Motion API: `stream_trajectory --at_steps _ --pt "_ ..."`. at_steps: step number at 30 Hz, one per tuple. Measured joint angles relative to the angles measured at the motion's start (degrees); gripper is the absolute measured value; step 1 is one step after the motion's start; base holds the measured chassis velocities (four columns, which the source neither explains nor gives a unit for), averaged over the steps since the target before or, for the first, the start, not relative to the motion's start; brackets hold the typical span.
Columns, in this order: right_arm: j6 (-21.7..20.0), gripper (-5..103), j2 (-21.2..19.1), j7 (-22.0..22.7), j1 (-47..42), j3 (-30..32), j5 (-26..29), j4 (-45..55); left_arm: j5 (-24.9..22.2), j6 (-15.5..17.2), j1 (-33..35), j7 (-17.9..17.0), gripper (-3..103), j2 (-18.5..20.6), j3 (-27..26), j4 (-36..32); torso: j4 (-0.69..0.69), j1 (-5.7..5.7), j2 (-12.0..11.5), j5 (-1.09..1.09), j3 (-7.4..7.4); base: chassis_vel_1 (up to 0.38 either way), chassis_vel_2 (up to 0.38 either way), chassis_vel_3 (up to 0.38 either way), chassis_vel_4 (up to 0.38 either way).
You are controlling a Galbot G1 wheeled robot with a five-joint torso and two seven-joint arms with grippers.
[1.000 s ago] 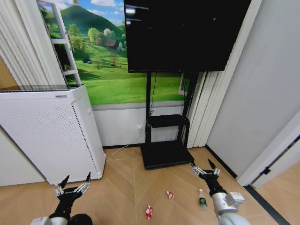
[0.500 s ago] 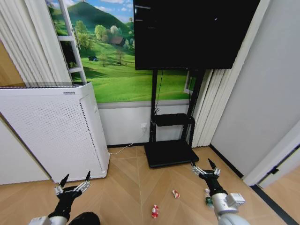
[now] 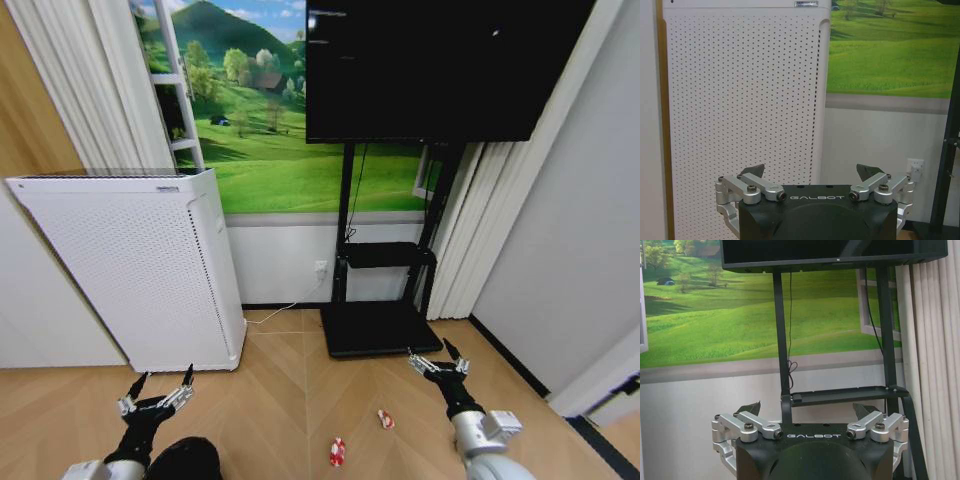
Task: Pick up the trash bin and place the garbage on the floor into it.
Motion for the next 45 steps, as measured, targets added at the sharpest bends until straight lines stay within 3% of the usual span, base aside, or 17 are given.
stream_trajectory --at_steps 19,29,45 --pt "0.9 100 1.0 0.1 -1.4 1.0 -1.0 0.3 3.4 -2.3 0.2 1.0 99 0.6 0.1 0.7 0.00 -1.58 -3.8 0.00 -2.20 0.000 0.000 0.000 0.000" --pt "2.4 100 5.4 3.2 -2.9 3.2 0.4 0.8 5.2 -4.6 0.4 2.0 99 0.7 1.4 1.7 0.00 -2.61 -6.5 -0.01 -3.85 0.000 0.000 0.000 0.000" --pt "2.9 100 6.8 3.7 -4.5 3.5 -0.4 2.4 6.4 -5.6 0.0 3.2 98 1.4 2.3 1.8 0.00 -3.89 -10.0 0.00 -6.08 0.000 0.000 0.000 0.000"
